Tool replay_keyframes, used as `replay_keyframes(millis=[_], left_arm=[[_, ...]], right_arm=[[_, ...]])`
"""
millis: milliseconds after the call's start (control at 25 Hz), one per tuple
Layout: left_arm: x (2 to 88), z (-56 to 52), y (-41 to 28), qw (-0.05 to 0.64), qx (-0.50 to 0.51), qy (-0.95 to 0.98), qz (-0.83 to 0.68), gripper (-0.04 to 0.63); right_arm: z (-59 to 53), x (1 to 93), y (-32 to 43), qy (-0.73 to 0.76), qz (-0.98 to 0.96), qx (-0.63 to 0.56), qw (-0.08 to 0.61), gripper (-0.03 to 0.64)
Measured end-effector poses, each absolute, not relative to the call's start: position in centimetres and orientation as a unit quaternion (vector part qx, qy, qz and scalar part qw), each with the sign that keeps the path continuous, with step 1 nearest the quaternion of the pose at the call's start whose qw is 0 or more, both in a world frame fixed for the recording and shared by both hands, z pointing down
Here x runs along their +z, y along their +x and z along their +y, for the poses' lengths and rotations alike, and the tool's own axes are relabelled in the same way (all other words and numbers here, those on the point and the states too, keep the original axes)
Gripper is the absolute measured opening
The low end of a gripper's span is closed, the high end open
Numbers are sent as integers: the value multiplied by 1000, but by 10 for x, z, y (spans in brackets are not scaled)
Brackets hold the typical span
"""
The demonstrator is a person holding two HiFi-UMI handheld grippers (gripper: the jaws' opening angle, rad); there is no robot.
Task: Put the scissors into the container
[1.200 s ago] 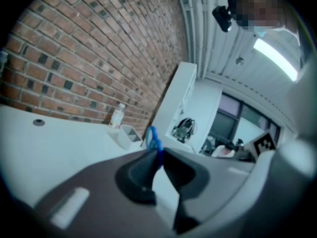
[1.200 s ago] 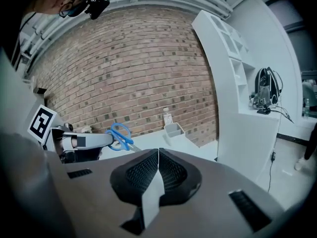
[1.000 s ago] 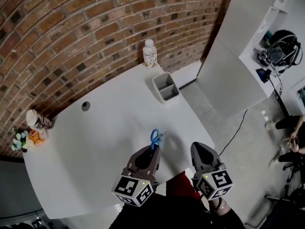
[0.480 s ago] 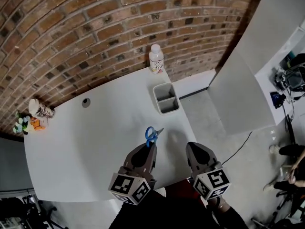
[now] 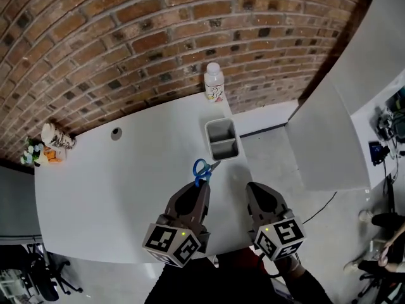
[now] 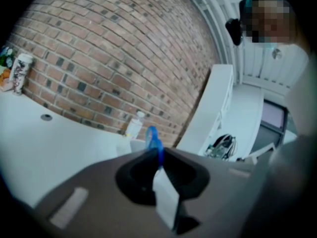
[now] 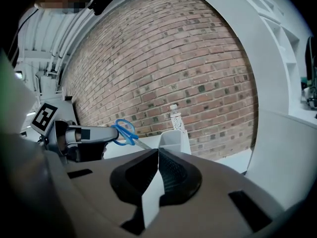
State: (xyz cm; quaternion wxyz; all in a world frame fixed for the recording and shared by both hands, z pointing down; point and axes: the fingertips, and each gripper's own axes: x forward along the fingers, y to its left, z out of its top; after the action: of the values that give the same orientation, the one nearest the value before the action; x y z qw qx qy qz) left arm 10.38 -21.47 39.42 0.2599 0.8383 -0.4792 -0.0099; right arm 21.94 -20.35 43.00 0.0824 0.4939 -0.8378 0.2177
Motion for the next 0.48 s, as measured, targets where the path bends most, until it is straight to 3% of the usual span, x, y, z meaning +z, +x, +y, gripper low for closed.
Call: replay_keyframes(millis=[480], left_arm=[[399, -259, 118, 294, -49, 823, -483, 31]], right_arm=[[-246, 420, 230, 485, -847, 198, 87, 9]])
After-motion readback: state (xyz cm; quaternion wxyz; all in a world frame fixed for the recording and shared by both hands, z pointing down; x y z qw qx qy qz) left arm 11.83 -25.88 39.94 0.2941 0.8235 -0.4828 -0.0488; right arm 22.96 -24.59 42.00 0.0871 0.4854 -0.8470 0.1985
